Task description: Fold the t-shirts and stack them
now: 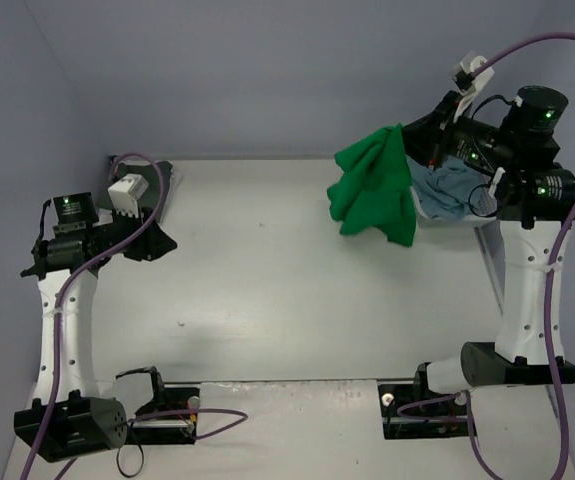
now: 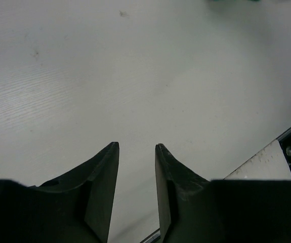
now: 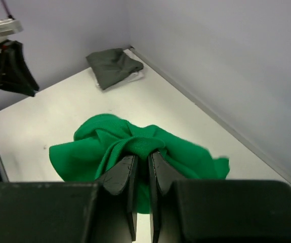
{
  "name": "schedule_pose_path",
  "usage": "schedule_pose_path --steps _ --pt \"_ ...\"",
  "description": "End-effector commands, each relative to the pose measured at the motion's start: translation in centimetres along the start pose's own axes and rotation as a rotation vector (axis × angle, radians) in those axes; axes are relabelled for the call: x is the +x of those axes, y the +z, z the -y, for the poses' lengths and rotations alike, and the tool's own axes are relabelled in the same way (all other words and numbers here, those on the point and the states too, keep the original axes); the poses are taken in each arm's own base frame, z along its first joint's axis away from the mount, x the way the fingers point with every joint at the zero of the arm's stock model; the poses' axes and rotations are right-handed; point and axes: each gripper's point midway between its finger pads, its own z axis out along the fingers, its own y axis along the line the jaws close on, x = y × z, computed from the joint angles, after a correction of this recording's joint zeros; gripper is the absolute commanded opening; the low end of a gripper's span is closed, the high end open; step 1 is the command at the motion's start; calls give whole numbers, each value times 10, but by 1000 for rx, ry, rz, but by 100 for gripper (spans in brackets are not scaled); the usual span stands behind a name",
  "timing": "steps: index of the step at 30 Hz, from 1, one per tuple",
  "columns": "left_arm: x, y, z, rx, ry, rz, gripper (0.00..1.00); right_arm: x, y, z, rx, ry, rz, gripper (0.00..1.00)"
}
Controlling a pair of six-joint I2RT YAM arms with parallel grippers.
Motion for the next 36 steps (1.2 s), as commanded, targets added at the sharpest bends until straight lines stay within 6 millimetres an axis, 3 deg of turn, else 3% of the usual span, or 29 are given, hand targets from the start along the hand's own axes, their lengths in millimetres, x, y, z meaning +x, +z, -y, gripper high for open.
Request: schedule_pose_path --steps 1,7,11,14,18,22,23,26,28,29,31,35,36 --pt "-23 3 29 139 76 81 29 -40 -21 -48 -125 -133 118 0" --pt "-9 38 54 200 226 -72 27 -69 -62 -108 -266 -201 178 0" --pt "-12 54 62 186 282 -115 22 -84 -86 -130 -259 -289 209 0" --pt "-14 59 64 206 267 -125 18 -85 -95 -137 -219 -307 218 0" --pt "-13 67 66 241 246 -132 16 -70 -92 -128 -177 -273 205 0" --pt "-9 77 83 330 222 -158 16 -57 -88 -126 -207 -241 184 0" --pt "-6 78 92 368 225 -173 16 -55 -86 -124 -210 -235 180 0" --pt "9 83 132 512 289 -260 32 -48 -82 -119 -222 -230 170 0" --pt "27 90 160 608 334 -352 36 -43 -79 -116 -247 -215 161 0" --pt "26 85 173 654 368 -371 37 -41 -79 -121 -293 -210 154 0" --pt "34 93 192 711 399 -421 38 -39 -77 -122 -343 -192 150 0" --pt "20 104 222 786 436 -400 39 -28 -71 -121 -405 -122 135 0" --pt "6 104 234 815 449 -361 40 -24 -70 -122 -431 -108 127 0"
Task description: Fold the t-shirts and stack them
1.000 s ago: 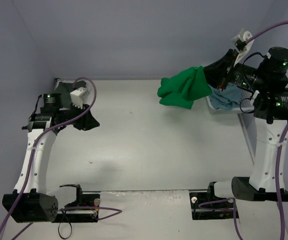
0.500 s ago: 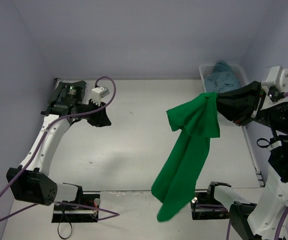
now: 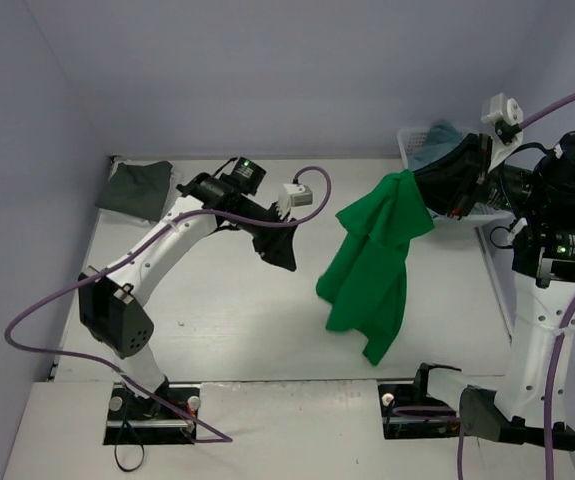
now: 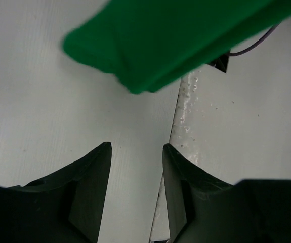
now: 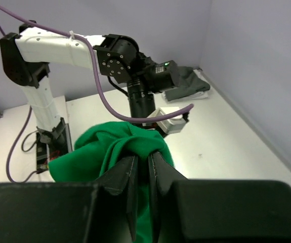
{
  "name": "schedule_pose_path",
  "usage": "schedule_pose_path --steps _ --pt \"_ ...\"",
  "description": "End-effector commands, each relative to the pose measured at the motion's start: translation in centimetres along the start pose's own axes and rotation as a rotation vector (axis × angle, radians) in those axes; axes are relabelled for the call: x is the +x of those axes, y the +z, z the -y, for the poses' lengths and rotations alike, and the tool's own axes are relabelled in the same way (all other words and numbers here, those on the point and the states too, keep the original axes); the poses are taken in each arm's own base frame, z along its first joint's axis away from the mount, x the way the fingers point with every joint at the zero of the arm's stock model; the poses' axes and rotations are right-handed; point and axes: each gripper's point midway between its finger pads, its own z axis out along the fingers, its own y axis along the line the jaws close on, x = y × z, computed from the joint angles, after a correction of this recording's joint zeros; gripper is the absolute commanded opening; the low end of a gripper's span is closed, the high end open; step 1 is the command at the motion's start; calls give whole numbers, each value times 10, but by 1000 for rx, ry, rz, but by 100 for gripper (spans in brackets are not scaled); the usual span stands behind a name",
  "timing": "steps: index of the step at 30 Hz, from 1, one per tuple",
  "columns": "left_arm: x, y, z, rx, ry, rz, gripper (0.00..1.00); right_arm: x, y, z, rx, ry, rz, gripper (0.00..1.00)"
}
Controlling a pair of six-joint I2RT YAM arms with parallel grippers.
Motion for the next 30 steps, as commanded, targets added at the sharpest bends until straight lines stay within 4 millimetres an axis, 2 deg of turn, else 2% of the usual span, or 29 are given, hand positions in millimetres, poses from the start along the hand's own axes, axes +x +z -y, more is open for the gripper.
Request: schedule_pose_path --steps 1,4,5,8,10,13,14,15,16,17,18,19,20,21,22,23,24,25,27,28,29,30 --pt "-46 -9 24 75 114 100 40 -10 2 -17 -125 -70 14 0" --pt "-86 -3 26 100 167 200 41 -3 3 -19 -142 -50 10 0" --pt "-93 -1 28 108 152 213 41 -3 3 -20 -149 -46 9 0" --pt "-122 3 16 83 164 277 42 -1 2 -22 -157 -32 6 0" --pt "-140 5 1 23 152 311 42 15 5 -9 -119 0 5 0" --pt "-136 5 -8 -5 139 292 42 31 6 6 -75 29 0 0" --pt "-135 -3 -10 -20 133 301 42 35 5 10 -58 32 -4 0" --pt "-125 -1 -19 -33 116 295 42 32 2 17 -1 9 -1 0" --pt "-122 -5 -23 -47 114 305 42 31 -2 35 66 -81 -8 0" --pt "-123 -20 -17 -71 135 337 42 39 -4 44 130 -43 -44 0" --pt "-124 -33 -28 -107 136 371 42 26 -7 52 191 -87 -43 0" --pt "-114 -38 -35 -121 108 371 42 26 -16 82 358 -105 -63 0" --pt "-115 -57 -31 -145 123 404 42 26 -23 96 445 -107 -76 0" --pt "-113 -78 -45 -192 101 439 42 24 -31 109 536 -117 -82 0" --pt "-108 -90 -51 -210 83 454 42 25 -53 137 733 -113 -101 0" --pt "-106 -107 -50 -237 81 479 42 25 -63 148 815 -110 -108 0" --pt "-100 -131 -65 -289 49 505 42 24 -76 157 903 -122 -122 0" --pt "-96 -145 -66 -311 43 518 42 22 -104 173 1085 -142 -137 0" --pt "-84 -164 -71 -339 8 523 42 19 -131 183 1230 -193 -179 0" --pt "-78 -184 -76 -391 24 546 42 11 -143 185 1299 -216 -175 0" --pt "-71 -189 -78 -398 12 552 42 7 -158 186 1377 -247 -198 0" --pt "-67 -195 -79 -413 11 557 42 2 -163 185 1406 -255 -197 0"
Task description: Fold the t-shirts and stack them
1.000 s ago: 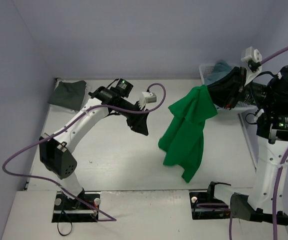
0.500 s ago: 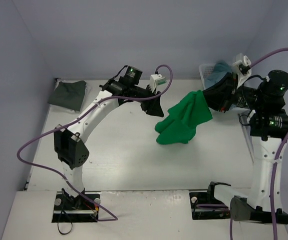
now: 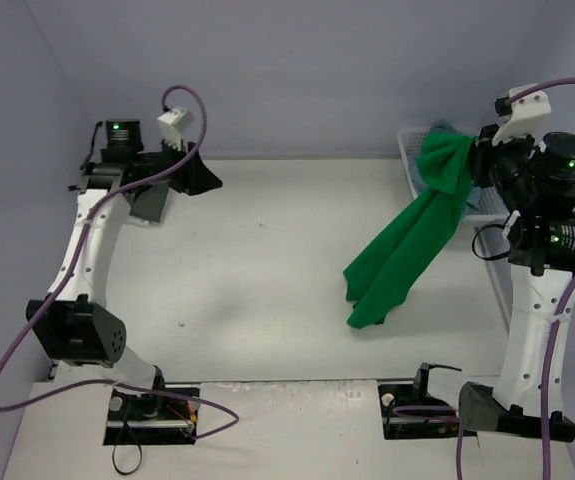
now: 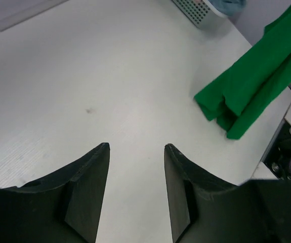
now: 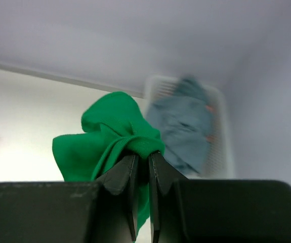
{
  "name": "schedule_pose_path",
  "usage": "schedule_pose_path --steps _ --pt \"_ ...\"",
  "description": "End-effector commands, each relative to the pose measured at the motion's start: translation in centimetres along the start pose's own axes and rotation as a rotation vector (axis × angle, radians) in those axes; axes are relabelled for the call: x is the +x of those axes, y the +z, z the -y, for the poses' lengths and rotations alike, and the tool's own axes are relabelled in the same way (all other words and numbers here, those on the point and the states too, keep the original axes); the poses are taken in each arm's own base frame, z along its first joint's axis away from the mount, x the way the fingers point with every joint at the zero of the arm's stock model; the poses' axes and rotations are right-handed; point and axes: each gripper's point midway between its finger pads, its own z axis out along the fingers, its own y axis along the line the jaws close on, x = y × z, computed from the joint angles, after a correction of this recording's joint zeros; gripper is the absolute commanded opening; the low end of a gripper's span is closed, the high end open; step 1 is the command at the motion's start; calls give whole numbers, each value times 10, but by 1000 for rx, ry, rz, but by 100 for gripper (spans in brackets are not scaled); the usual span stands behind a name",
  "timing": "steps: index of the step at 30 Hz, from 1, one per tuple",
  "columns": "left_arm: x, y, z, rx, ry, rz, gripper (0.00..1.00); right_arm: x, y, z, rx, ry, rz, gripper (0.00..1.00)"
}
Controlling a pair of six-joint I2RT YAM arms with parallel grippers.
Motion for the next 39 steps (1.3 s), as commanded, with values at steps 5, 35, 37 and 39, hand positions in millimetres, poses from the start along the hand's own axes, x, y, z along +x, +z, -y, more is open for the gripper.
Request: schedule_pose_path --steps 5,35,37,39 --pt "-8 -55 9 -25 90 97 42 -62 -43 81 455 -111 124 0" --pt "11 -90 -12 -77 -46 214 42 -87 -19 -211 -1066 -51 252 0" --pt "9 -91 -13 -83 -46 222 42 -94 -19 -193 -1002 -48 291 0" --pt "7 -90 -12 -76 -53 230 42 -76 4 -180 -901 -28 247 0"
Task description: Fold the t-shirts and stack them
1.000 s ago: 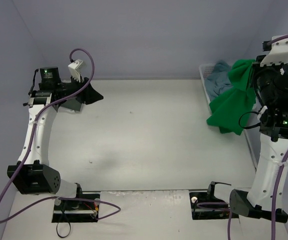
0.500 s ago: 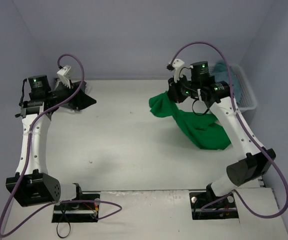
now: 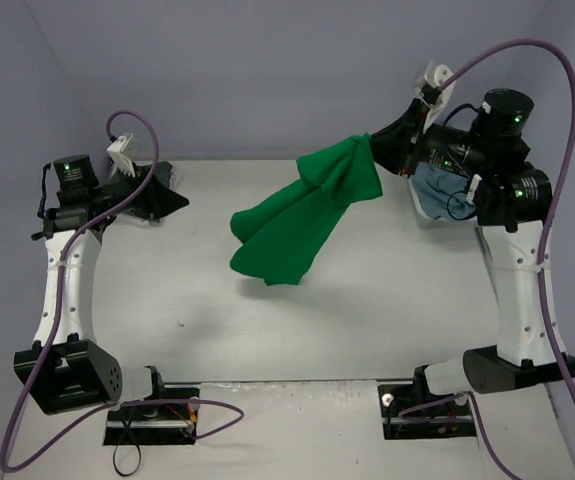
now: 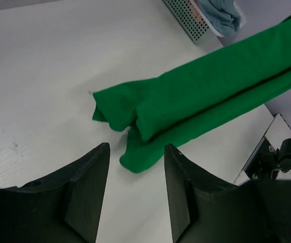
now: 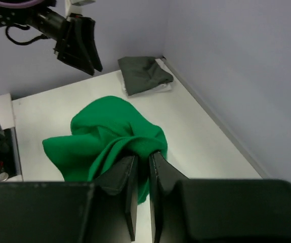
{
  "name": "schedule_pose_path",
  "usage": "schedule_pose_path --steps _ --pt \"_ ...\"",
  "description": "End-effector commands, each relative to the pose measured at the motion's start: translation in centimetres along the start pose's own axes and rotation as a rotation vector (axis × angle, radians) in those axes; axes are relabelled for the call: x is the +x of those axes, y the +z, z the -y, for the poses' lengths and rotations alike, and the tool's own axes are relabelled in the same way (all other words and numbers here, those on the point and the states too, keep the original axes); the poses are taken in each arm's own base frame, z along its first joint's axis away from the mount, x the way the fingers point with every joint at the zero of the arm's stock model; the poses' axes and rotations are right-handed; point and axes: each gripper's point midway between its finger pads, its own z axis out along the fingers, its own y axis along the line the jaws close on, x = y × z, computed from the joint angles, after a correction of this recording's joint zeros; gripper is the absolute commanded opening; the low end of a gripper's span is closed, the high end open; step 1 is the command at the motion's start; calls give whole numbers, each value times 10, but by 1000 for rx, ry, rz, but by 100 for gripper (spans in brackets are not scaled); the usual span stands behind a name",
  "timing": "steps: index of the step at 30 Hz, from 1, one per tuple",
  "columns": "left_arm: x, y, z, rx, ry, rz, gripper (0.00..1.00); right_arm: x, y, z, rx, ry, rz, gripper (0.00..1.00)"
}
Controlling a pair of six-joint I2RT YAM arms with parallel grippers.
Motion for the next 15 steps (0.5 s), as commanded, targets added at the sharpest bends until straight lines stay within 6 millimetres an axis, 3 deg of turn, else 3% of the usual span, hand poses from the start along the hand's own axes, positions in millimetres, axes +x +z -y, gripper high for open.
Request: schedule_pose_path --steps 1,2,3,4,5,6,7,8,9,10,11,13,15 --pt "-28 -5 13 30 79 80 42 1 -6 23 79 -44 36 9" --pt "-29 -5 13 32 68 81 42 14 -6 31 114 -32 9 19" --pt "-29 -6 13 33 66 81 42 44 -2 44 158 10 -46 21" --pt "-30 -6 14 34 68 82 42 66 -7 78 353 19 -113 30" --pt "-30 -6 15 37 69 82 42 92 -10 102 482 28 -192 50" --pt "-28 -6 16 41 63 77 42 127 -16 121 594 47 -292 51" --pt "-29 -6 16 43 62 76 42 152 -41 150 821 37 -404 51" --pt "-27 -6 16 49 57 71 42 180 -49 163 895 31 -504 63" --pt "-26 -6 17 50 51 65 42 202 -59 170 958 17 -591 73" --pt "-27 -6 18 51 56 65 42 233 -68 170 983 20 -692 76" --pt "-26 -6 18 57 52 62 42 250 -74 171 1010 14 -759 76" --pt "-24 -5 19 62 40 52 42 279 -77 162 992 15 -825 76" --pt "-23 -4 19 67 33 48 42 283 -68 151 975 -29 -846 76"
